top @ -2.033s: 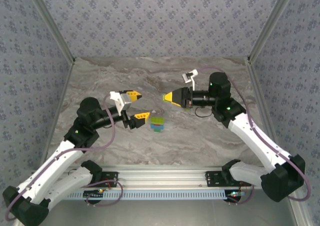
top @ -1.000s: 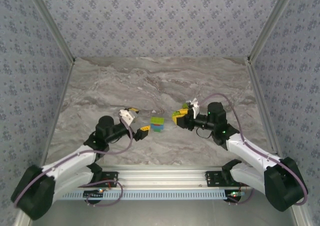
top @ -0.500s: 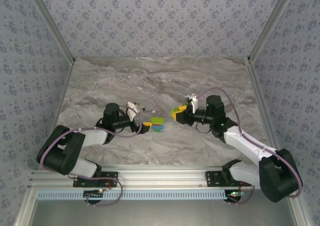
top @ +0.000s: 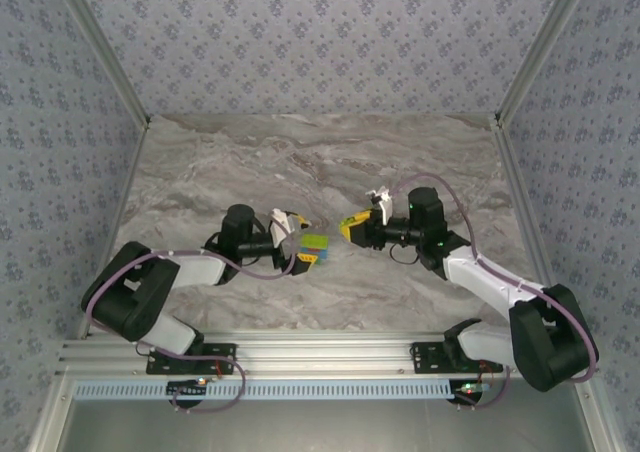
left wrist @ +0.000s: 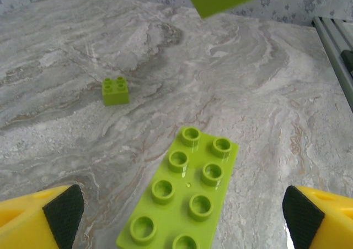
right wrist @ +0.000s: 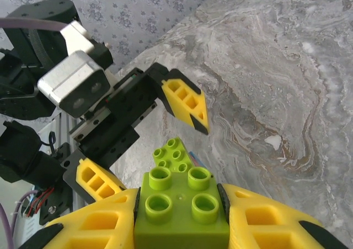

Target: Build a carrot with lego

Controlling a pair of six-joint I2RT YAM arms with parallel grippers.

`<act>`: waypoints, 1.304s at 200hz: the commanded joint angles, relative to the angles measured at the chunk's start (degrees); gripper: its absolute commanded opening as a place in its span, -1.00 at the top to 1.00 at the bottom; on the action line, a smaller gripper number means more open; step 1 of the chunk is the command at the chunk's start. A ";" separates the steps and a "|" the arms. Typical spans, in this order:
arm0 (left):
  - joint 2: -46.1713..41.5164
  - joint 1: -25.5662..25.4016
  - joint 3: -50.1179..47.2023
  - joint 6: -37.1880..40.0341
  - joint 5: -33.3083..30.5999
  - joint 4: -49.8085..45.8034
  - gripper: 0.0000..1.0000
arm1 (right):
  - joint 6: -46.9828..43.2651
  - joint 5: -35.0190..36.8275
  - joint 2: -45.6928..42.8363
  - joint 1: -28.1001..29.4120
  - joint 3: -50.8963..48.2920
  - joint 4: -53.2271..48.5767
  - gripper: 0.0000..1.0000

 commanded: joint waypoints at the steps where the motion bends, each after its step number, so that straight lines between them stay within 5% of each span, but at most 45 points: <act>1: 1.06 -0.68 1.85 2.05 2.04 -2.00 -0.89 | 0.95 -1.38 -0.15 -0.45 1.62 1.36 0.39; 64: 5.09 -1.25 5.25 3.47 2.61 -5.40 -0.81 | 1.48 -1.76 -0.59 -0.62 1.49 1.50 0.39; 89: 5.78 -1.20 6.14 4.22 2.90 -7.54 -0.61 | 1.56 -1.70 -0.68 -0.67 1.49 1.63 0.39; 116: 6.75 -0.92 7.23 4.17 4.70 -8.95 -0.11 | 1.58 -1.77 -0.59 -0.72 1.28 1.80 0.38; 211: 5.94 0.14 7.95 3.69 7.84 -11.61 0.32 | -3.27 -4.73 1.25 -0.65 2.81 -2.27 0.39; 261: 8.31 3.00 11.94 0.52 18.04 -14.97 0.51 | -13.16 -9.01 3.72 -0.61 6.44 -8.07 0.43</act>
